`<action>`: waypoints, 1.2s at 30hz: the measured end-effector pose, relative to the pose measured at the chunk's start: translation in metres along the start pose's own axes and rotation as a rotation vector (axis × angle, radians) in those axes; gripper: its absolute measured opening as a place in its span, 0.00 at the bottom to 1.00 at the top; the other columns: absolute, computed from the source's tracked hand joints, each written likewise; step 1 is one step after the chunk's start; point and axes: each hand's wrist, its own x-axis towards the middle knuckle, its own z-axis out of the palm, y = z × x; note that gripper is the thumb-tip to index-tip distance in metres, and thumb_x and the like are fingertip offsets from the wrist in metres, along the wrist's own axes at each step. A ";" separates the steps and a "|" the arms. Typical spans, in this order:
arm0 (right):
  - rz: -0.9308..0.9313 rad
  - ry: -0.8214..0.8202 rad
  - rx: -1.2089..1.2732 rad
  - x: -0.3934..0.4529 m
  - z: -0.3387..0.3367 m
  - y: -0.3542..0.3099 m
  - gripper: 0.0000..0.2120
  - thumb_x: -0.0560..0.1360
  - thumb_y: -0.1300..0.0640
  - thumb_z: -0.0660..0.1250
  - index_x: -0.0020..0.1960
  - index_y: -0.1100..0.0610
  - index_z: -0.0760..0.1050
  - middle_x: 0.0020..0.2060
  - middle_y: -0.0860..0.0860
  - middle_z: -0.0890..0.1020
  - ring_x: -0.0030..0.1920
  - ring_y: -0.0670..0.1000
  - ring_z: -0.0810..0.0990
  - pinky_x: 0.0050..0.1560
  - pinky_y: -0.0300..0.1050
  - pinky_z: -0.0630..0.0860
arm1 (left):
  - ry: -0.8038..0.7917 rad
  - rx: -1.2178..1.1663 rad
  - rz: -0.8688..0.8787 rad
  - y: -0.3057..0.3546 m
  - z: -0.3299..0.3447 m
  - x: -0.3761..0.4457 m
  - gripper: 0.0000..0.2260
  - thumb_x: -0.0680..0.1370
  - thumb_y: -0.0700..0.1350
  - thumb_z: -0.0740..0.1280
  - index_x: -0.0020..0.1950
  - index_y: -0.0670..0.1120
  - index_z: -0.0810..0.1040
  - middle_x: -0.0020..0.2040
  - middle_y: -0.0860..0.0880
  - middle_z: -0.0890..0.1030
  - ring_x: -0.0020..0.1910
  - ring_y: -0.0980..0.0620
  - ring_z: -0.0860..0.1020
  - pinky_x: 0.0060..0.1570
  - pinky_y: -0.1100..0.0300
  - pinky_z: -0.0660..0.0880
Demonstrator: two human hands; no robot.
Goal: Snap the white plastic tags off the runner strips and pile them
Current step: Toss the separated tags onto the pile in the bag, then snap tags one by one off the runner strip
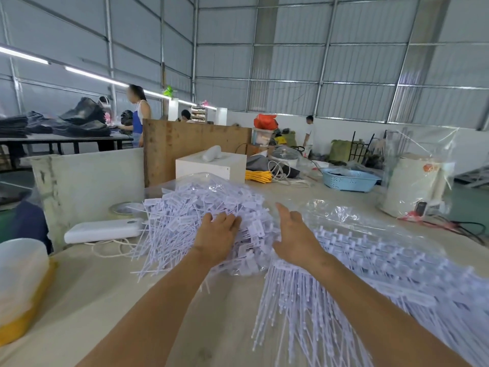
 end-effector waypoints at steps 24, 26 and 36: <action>0.245 0.186 0.203 -0.145 -0.100 0.185 0.08 0.75 0.62 0.68 0.52 0.61 0.81 0.47 0.55 0.84 0.44 0.48 0.80 0.50 0.38 0.75 | 0.224 -0.802 0.432 0.186 -0.141 -0.016 0.11 0.79 0.44 0.61 0.56 0.51 0.82 0.53 0.51 0.81 0.55 0.50 0.75 0.59 0.55 0.67; 0.241 0.197 0.249 -0.145 -0.097 0.190 0.07 0.75 0.62 0.68 0.51 0.61 0.81 0.46 0.55 0.84 0.45 0.50 0.81 0.51 0.41 0.77 | 0.159 -0.751 0.437 0.194 -0.141 -0.011 0.11 0.79 0.48 0.61 0.56 0.51 0.81 0.53 0.51 0.81 0.55 0.50 0.75 0.60 0.53 0.68; 0.171 0.328 0.254 -0.146 -0.077 0.200 0.06 0.76 0.62 0.66 0.45 0.61 0.82 0.41 0.50 0.82 0.37 0.45 0.76 0.39 0.24 0.68 | -0.067 -0.865 0.436 0.205 -0.137 0.000 0.10 0.75 0.57 0.67 0.43 0.51 0.78 0.41 0.56 0.76 0.41 0.57 0.73 0.47 0.56 0.66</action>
